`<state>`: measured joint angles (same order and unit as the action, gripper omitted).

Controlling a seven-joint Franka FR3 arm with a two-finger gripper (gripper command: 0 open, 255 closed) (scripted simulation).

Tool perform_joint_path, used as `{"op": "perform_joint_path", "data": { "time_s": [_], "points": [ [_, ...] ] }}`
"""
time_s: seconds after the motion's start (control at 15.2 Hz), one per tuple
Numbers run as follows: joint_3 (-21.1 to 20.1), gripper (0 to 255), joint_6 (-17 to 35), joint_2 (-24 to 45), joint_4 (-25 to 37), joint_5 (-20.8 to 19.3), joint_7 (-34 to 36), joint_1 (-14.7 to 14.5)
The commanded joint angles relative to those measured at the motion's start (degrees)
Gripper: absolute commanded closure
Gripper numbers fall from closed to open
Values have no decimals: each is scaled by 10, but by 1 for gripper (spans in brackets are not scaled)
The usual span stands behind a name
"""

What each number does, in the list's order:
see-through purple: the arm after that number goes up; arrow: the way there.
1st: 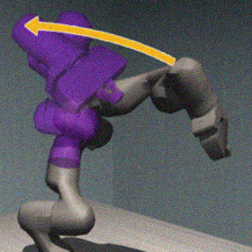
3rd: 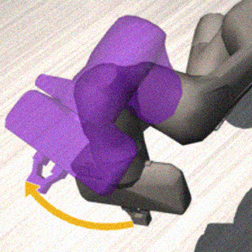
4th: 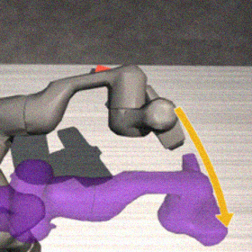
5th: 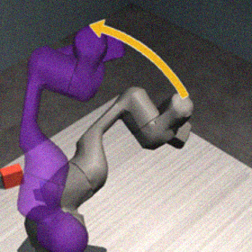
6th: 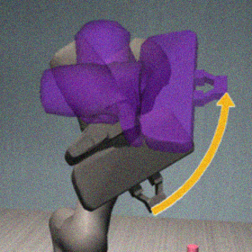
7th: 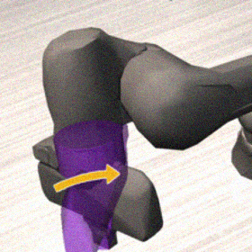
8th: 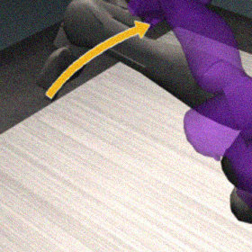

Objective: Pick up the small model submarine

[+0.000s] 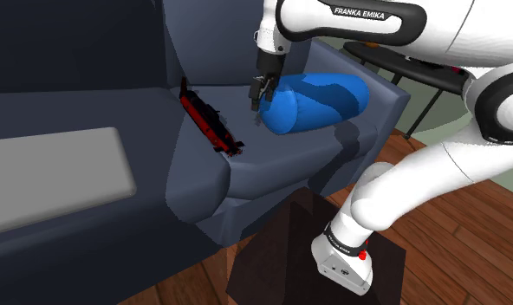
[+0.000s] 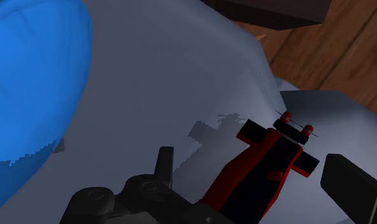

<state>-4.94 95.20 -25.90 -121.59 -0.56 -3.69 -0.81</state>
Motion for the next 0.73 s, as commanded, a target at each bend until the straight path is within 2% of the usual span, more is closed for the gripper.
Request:
{"op": "perform_joint_path", "data": {
  "time_s": [0.0, 0.66],
  "points": [
    [-6, 0, 21, 50, 29, -3, 6, 0],
    [-26, 0, 60, 273, 210, -34, 33, -5]
  ]
}}
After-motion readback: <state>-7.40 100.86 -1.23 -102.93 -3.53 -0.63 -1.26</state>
